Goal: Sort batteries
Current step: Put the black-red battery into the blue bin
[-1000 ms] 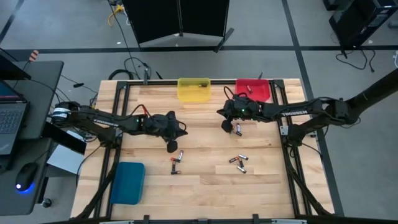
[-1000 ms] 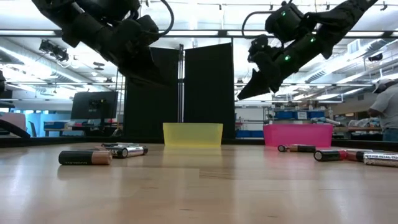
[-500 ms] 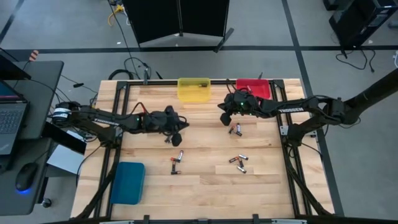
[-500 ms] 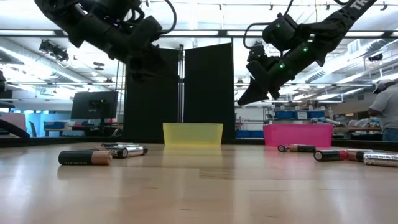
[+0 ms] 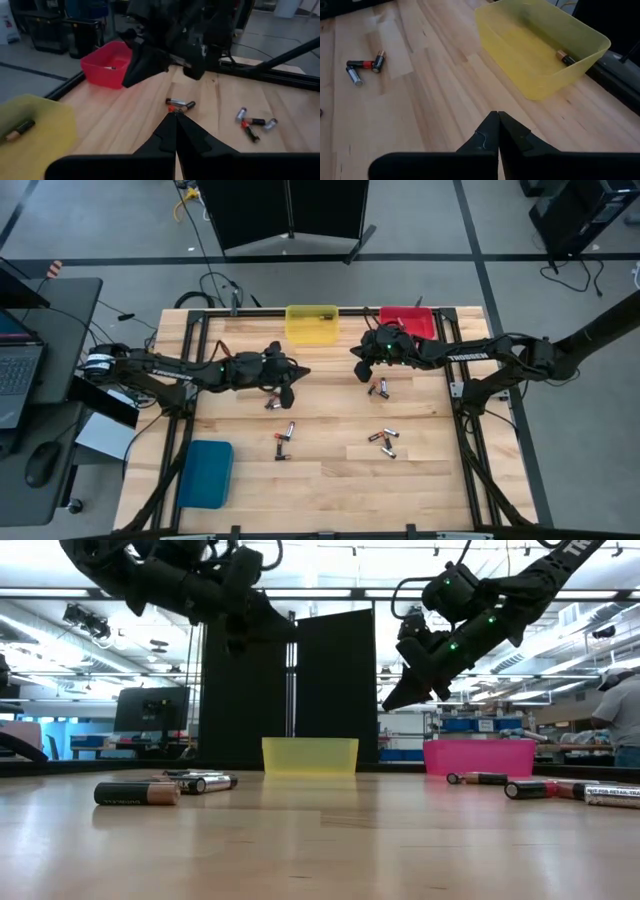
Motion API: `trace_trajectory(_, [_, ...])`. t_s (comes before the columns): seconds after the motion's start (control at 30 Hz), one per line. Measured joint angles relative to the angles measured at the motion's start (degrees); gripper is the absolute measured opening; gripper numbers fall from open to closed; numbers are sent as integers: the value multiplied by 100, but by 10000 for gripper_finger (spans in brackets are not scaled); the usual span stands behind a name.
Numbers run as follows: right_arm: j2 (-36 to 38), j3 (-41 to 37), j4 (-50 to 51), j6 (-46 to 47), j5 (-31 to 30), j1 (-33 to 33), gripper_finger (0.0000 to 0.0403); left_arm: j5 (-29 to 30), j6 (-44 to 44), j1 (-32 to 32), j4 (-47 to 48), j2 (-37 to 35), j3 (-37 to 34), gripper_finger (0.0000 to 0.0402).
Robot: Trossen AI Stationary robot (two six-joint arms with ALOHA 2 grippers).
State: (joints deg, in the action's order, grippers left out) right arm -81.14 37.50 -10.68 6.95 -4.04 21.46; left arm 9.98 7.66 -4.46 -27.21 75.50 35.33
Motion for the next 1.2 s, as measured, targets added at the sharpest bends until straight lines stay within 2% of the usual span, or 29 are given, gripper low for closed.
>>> trace_trajectory(0.07, [0,0,6,-162,107,54,11,-94,4,-49,-142,155,-2,9])
trace_trajectory(0.23, [0,0,-15,-252,460,298,11,-1171,-63,-281,-1275,670,0,9])
trace_trajectory(0.33, [0,0,-15,-263,786,415,11,-1671,-278,-515,-1605,910,0,9])
trace_trajectory(0.53, [0,2,-118,-189,1160,503,11,-2530,-444,-1110,-1445,997,0,9])
trace_trajectory(0.7, [0,4,-125,-260,1166,599,11,-3211,-26,-1317,-1300,964,0,9])
trace_trajectory(0.83, [0,4,-126,-542,1166,685,12,-3322,238,-1326,-1180,962,0,9])
trace_trajectory(1.03, [2,4,-124,-831,1177,846,12,-3200,629,-1324,-339,908,64,9])
trace_trajectory(1.2, [2,4,-29,-824,1300,878,12,-2542,468,-1091,931,505,293,9])
